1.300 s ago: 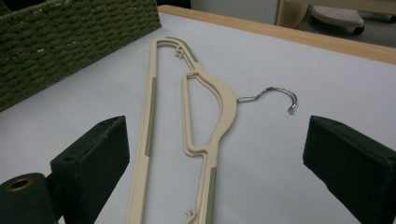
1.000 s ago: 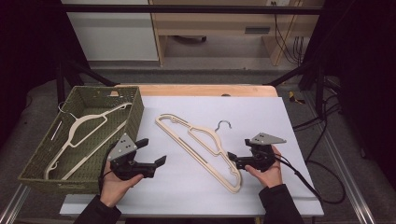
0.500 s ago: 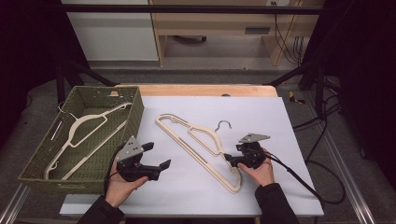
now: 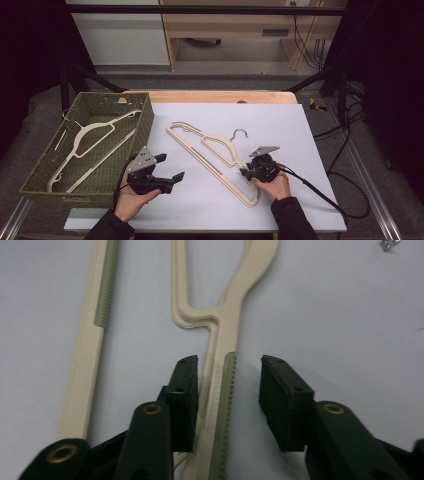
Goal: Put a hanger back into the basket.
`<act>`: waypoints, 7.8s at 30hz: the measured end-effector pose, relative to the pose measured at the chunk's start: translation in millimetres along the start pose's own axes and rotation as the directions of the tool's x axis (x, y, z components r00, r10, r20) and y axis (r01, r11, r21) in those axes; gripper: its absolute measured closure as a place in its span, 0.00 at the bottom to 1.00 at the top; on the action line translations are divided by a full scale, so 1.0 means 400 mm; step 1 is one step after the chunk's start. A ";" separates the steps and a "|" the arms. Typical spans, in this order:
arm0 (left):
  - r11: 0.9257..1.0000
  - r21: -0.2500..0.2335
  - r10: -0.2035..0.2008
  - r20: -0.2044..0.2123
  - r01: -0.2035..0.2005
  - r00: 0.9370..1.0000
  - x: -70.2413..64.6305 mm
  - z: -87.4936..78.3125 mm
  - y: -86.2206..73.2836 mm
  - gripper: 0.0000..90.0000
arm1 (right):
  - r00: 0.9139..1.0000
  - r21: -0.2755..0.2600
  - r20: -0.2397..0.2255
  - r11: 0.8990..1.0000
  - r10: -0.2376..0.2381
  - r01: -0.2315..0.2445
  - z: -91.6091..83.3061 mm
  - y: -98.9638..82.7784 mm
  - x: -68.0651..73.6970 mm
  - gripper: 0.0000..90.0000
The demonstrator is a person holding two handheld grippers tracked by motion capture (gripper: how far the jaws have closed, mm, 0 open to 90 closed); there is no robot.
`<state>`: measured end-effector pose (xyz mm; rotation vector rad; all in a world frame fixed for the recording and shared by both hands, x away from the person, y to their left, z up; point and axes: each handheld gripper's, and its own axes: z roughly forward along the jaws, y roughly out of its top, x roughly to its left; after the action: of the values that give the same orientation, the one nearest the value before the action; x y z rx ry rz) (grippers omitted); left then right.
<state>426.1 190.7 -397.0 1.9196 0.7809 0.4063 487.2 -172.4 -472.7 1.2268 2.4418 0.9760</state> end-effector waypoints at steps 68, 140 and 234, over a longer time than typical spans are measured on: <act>0.971 0.185 0.157 -0.005 -0.154 0.988 0.097 0.401 0.157 0.24 | 0.999 -0.149 -0.053 0.989 -0.008 0.000 -0.134 0.022 0.036 0.92; 0.972 0.089 0.197 0.203 -0.218 0.959 -0.016 0.104 0.146 0.45 | 0.885 -0.260 -0.281 0.917 -0.372 0.303 -0.144 0.111 0.101 0.95; 0.999 -0.019 0.046 -0.076 -0.048 0.996 0.299 -0.349 0.242 0.95 | 0.997 -0.407 0.058 0.911 -0.047 0.067 -0.269 0.006 0.015 0.00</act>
<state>466.5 335.2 -253.4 1.9155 0.7789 0.5170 433.4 -215.9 -389.9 1.0119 2.0763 1.3383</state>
